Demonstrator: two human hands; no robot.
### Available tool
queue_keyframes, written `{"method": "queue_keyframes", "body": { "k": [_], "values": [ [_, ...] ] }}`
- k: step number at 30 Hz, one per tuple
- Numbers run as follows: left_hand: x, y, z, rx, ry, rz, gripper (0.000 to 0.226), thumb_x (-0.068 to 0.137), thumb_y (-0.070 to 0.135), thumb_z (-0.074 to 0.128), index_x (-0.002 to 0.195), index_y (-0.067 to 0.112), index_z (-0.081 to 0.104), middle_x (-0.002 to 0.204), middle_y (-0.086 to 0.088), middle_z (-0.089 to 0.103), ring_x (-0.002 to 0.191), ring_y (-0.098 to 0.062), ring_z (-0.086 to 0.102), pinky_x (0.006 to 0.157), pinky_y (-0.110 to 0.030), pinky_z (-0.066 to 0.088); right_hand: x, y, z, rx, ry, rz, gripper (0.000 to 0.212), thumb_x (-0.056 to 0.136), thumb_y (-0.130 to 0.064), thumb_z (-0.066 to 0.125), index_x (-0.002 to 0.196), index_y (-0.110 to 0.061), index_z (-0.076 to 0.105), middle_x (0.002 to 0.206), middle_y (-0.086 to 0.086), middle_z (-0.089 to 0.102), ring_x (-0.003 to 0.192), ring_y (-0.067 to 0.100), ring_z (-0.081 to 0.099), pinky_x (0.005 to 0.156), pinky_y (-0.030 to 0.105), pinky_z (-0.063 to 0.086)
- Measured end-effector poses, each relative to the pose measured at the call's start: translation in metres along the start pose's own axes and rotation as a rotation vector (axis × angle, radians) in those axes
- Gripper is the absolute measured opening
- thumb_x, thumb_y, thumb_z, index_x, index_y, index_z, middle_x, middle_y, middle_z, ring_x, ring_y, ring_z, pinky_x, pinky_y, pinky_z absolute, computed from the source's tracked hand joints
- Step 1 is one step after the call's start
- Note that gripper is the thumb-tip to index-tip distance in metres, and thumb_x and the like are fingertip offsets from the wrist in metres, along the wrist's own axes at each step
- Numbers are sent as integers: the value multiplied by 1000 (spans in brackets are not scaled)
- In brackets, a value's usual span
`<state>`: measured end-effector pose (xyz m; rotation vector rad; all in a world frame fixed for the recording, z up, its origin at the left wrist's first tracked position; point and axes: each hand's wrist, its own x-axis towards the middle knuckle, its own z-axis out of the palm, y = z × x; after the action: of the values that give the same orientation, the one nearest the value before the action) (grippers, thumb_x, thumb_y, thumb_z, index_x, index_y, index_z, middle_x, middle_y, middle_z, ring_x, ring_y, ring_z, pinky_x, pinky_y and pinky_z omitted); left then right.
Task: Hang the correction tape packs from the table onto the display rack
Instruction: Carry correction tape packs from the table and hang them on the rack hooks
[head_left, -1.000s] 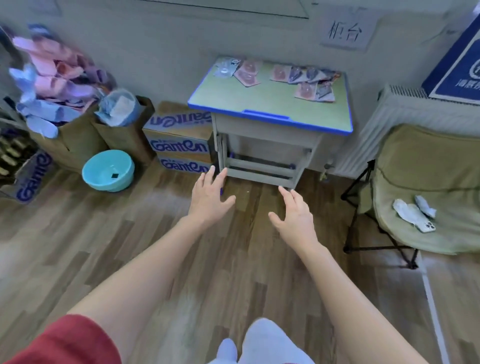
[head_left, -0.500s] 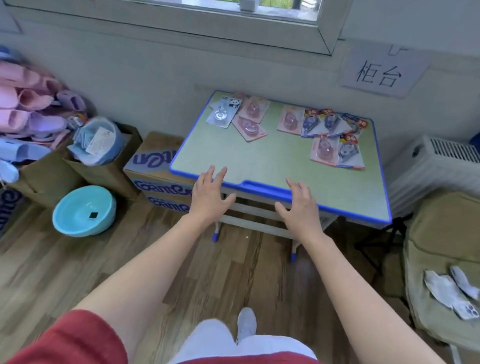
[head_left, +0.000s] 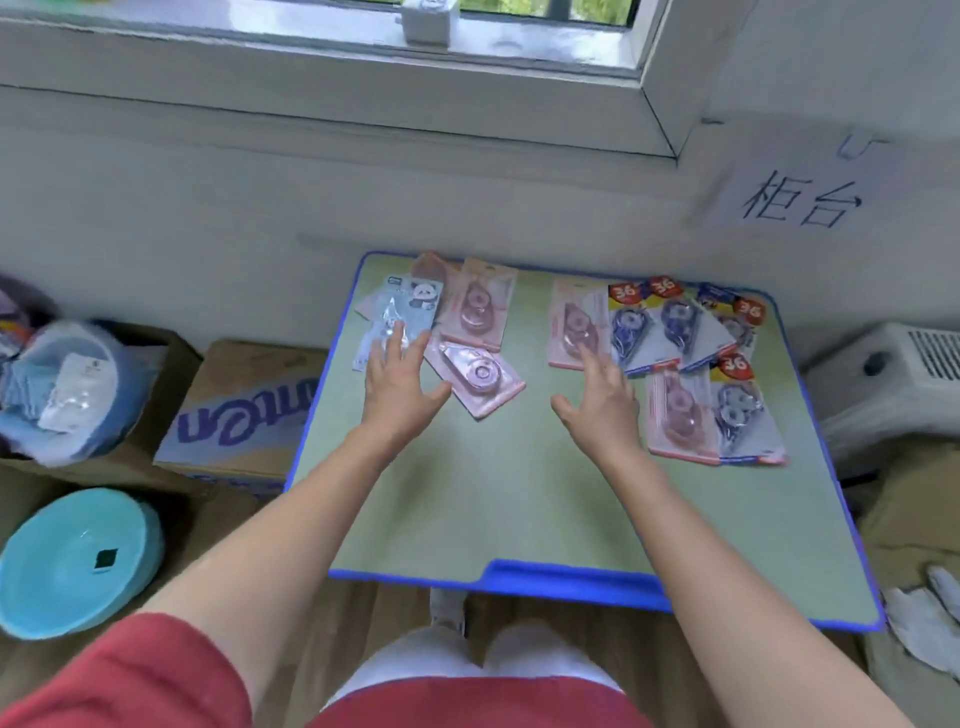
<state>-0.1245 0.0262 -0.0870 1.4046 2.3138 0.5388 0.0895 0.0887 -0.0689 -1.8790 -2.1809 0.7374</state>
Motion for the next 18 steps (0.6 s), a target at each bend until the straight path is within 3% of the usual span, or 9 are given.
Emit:
{"method": "queue_keyframes", "body": {
  "k": [7,11,18],
  "values": [
    [80,-17,3,146,-32,-89,82,88,46,59,153,24,13,161,-8,0,146,-37,-2,117,-48,8,87,-13,13,-27,-1,122,81,87,-33,63,150,-15,16,153,21,16,138,38,22,112,44,21],
    [100,-26,7,107,-82,-117,87,86,50,60,153,25,10,161,-8,-2,146,-37,-4,118,-46,4,112,-10,24,-78,-7,164,83,88,-41,61,151,-20,11,156,21,7,142,37,14,112,46,22],
    [99,-33,17,69,-9,-93,79,88,46,60,152,22,19,161,-9,2,147,-33,2,119,-43,4,118,-13,46,-97,69,176,70,90,-43,56,149,-21,24,154,20,18,142,38,13,113,46,19]
  ]
}}
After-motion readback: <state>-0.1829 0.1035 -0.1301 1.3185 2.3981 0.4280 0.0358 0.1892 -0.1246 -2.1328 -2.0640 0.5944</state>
